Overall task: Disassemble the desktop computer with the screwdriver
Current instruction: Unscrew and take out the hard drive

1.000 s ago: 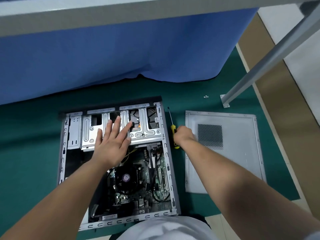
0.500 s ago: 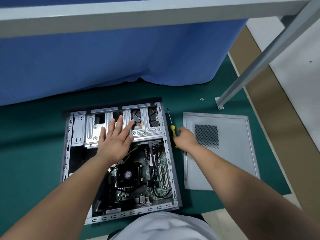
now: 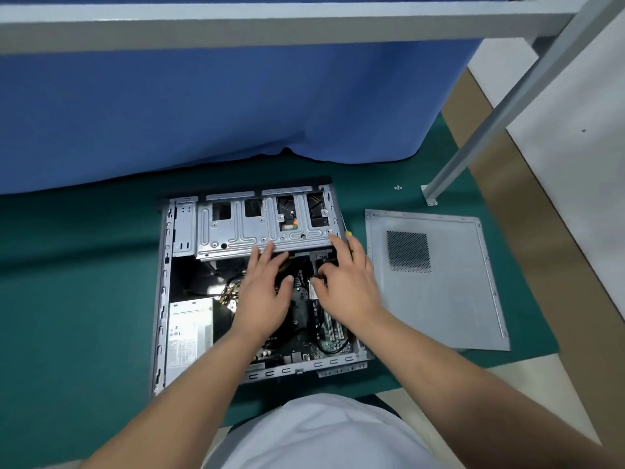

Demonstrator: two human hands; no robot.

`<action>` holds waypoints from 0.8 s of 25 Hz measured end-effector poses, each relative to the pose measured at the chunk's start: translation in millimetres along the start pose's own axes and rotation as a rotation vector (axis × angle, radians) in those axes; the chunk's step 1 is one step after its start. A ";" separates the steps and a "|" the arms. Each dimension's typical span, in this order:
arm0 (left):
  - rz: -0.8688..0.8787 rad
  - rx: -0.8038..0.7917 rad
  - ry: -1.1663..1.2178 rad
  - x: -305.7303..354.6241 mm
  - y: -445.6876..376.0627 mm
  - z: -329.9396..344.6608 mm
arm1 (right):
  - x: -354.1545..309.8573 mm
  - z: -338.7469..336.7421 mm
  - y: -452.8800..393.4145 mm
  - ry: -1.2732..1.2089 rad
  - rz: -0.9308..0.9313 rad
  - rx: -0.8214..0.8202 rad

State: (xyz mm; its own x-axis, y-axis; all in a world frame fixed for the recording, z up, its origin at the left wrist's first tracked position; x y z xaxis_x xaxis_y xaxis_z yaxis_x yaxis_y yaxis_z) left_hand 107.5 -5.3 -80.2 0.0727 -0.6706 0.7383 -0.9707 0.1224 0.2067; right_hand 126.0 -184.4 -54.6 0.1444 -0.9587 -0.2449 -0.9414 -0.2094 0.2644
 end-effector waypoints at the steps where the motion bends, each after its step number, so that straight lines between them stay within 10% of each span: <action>1: 0.026 0.020 0.047 -1.0 6.7 0.9 | -6.0 5.5 -3.3 0.020 0.039 -0.009; 13: -0.515 -0.119 1.111 -2.4 -18.7 18.4 | -11.1 12.1 14.4 0.060 0.129 0.056; 20: -0.571 -0.142 1.178 6.3 -39.9 26.8 | -7.6 21.3 47.3 0.036 0.081 0.037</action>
State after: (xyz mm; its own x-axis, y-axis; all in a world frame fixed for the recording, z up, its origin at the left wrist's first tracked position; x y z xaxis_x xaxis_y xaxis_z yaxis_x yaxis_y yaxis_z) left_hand 140.5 -34.1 -101.0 0.6863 0.3735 0.6241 -0.7103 0.1596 0.6856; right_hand 73.9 -182.9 -60.1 0.0779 -0.9785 -0.1908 -0.9608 -0.1248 0.2476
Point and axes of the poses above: each hand's wrist, its own y-axis away from the middle knuckle, its own z-axis out of the palm, x = y × z, the point moved 3 cm from there along -y, towards the middle knuckle, and after that the axes turned 8 degrees about -x, right-handed, at the moved point
